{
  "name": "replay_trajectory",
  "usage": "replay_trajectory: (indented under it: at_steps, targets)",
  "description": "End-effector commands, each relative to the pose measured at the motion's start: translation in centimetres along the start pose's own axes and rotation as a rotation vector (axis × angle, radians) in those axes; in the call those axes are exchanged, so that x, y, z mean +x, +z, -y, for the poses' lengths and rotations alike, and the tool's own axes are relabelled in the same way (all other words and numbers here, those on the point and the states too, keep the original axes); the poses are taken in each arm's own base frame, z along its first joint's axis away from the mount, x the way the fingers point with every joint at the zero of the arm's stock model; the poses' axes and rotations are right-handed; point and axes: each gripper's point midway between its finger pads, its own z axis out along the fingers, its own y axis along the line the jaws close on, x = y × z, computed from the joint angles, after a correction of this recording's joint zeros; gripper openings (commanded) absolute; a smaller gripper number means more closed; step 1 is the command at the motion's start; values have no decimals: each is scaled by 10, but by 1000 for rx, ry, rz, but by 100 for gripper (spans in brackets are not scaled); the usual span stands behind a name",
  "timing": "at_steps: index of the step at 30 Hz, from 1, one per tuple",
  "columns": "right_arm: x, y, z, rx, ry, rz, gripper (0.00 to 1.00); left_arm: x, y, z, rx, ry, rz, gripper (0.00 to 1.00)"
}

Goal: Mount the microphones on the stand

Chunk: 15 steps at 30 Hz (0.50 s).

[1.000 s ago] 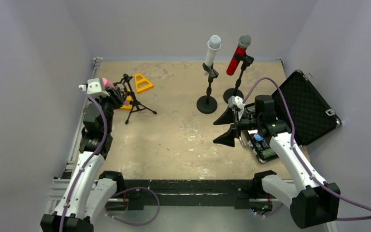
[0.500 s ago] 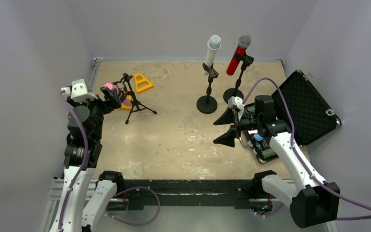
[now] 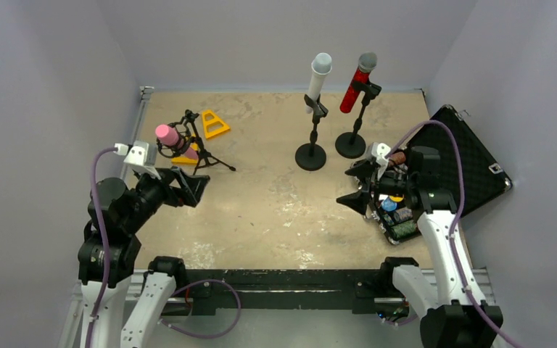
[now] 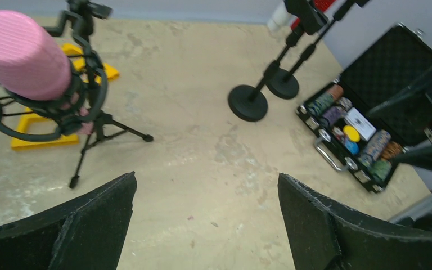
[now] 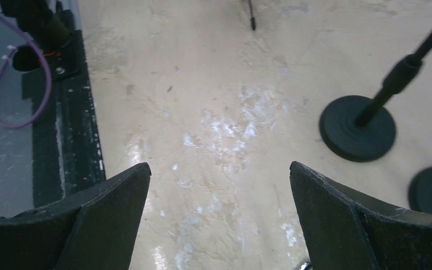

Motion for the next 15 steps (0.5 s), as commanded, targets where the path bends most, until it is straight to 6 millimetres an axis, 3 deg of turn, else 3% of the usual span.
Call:
replay_trajectory:
  at_steps: [1, 8, 15]
  targets:
    - [-22, -24, 9, 112, -93, 55, 99, 39, -16, 34, 200, -69, -137, 99]
    - [-27, -45, 15, 207, -88, 115, 99, 70, -16, 43, 292, -151, -157, 99]
    - [-27, -55, 22, 257, -55, 140, 99, 81, -22, 43, 298, -162, -146, 99]
